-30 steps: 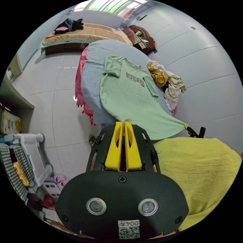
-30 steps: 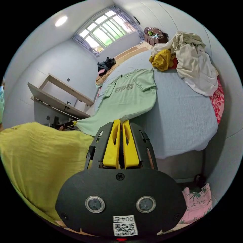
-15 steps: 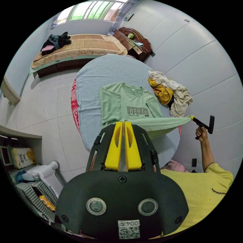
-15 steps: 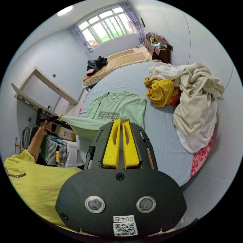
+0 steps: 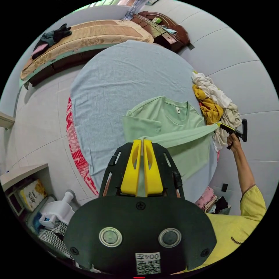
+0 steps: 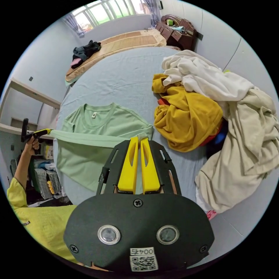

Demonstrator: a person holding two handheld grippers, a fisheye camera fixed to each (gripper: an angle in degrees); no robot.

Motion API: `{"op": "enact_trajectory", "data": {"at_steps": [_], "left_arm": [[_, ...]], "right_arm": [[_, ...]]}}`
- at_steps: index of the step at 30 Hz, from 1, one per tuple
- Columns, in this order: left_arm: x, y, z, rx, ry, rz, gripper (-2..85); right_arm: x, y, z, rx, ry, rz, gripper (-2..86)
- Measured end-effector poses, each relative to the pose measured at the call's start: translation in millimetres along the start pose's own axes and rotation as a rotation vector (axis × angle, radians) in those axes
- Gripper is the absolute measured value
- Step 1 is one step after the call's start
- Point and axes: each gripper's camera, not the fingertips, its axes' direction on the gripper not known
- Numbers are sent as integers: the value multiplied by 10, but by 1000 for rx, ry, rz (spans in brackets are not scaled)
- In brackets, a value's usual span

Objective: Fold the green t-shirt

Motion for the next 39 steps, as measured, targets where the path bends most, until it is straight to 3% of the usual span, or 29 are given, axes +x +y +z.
{"op": "enact_trajectory", "data": {"at_steps": [7,13,23,28,39], "left_arm": [[-341,-563,345,-61,24,-13,13],[-603,-737,380,-4,130,-40,17],[-1024,-800,288,93,241,-157,61],[-1096,-692,193,157,221,-165,72],[-195,774,406,75,-44,249,64]], "right_arm": [[70,-739,837,-71,6,49,-3],[140,-1027,1289,-103,35,124,22],[68,-1047,1306,-9,136,101,96],[-277,-502,1301,-37,46,2,86],[-898,1337,1953,-223,134,-47,94]]}}
